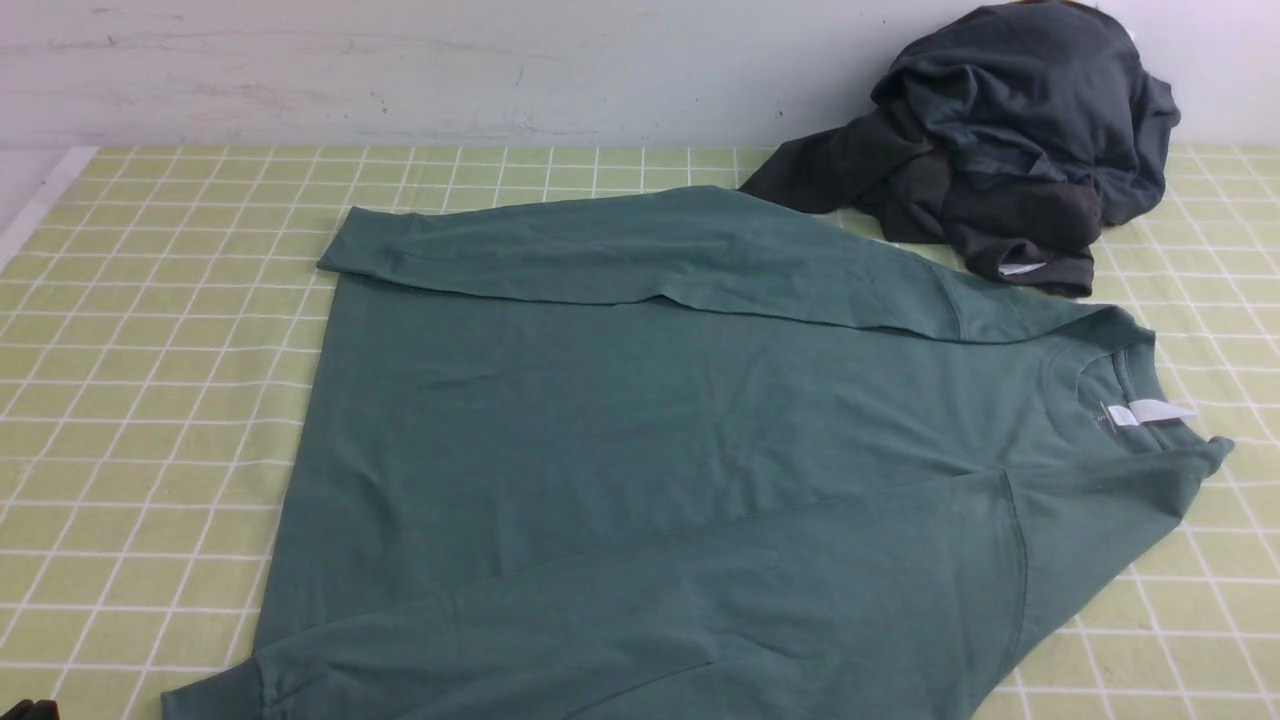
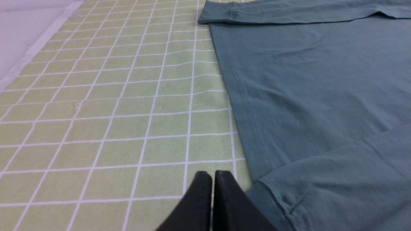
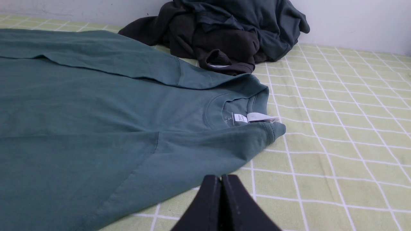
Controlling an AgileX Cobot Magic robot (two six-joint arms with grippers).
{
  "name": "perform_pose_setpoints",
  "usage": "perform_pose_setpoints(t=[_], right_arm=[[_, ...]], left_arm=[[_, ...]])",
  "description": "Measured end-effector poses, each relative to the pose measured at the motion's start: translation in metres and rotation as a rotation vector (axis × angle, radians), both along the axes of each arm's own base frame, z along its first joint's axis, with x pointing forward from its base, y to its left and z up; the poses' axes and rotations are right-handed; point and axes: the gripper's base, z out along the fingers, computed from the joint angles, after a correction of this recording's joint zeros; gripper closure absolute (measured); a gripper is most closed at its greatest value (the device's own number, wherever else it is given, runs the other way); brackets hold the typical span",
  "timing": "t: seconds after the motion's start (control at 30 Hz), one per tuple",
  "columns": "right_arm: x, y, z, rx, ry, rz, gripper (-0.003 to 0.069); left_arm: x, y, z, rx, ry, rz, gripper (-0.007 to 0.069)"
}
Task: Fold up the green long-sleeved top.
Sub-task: Use the left arm to clamp the cuff closest to it
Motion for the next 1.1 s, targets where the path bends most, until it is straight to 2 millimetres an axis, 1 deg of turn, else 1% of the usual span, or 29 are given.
perform_pose_setpoints(t=[0.47, 0.6, 0.67, 0.7, 0.77, 0.8, 0.83, 0.87, 0.9, 0.93, 0.97, 1.0, 1.03, 1.07, 1.1], right_arm=[[0.0, 0.0, 0.0, 0.0, 0.0, 0.0, 0.0673], [0.001, 0.0, 0.005, 0.026, -0.069, -0.005, 0.0673], [0.002, -0.001, 0.022, 0.034, -0.265, -0.018, 0.0673], [0.001, -0.002, 0.029, 0.036, -0.334, -0.023, 0.0673], [-0.003, -0.003, 0.044, 0.058, -0.504, -0.033, 0.0673], [-0.003, -0.003, 0.045, 0.062, -0.521, -0.034, 0.0673], [-0.007, -0.004, 0.055, 0.096, -0.636, -0.035, 0.0673], [-0.008, -0.004, 0.057, 0.101, -0.667, -0.035, 0.0673], [-0.013, -0.006, 0.066, 0.18, -0.778, -0.03, 0.0673], [-0.015, -0.006, 0.068, 0.218, -0.81, -0.027, 0.0673], [-0.015, -0.006, 0.068, 0.227, -0.816, -0.026, 0.0673], [-0.016, -0.007, 0.07, 0.263, -0.836, -0.021, 0.0673], [-0.017, -0.008, 0.071, 0.333, -0.86, -0.01, 0.0673], [-0.018, -0.008, 0.072, 0.358, -0.87, -0.003, 0.0673], [-0.019, -0.008, 0.073, 0.383, -0.885, 0.008, 0.0673]], left_arm=[[0.0, 0.0, 0.0, 0.008, -0.001, 0.0, 0.0624], [0.002, 0.001, 0.004, 0.016, -0.07, 0.006, 0.0624], [0.004, 0.002, 0.02, 0.019, -0.242, 0.018, 0.0624], [0.004, 0.002, 0.026, 0.02, -0.315, 0.023, 0.0624], [0.002, 0.003, 0.045, 0.024, -0.522, 0.037, 0.0624], [0.002, 0.003, 0.045, 0.024, -0.522, 0.037, 0.0624], [-0.003, 0.004, 0.058, 0.026, -0.67, 0.047, 0.0624], [-0.004, 0.004, 0.061, 0.025, -0.706, 0.049, 0.0624], [-0.011, 0.005, 0.073, 0.01, -0.866, 0.056, 0.0624], [-0.015, 0.005, 0.079, -0.015, -0.937, 0.054, 0.0624], [-0.015, 0.005, 0.08, -0.015, -0.954, 0.055, 0.0624], [-0.02, 0.005, 0.085, -0.054, -1.032, 0.048, 0.0624], [-0.025, 0.006, 0.091, -0.15, -1.112, 0.026, 0.0624], [-0.026, 0.006, 0.093, -0.198, -1.117, 0.012, 0.0624], [-0.026, 0.005, 0.102, -0.275, -1.11, -0.012, 0.0624]])
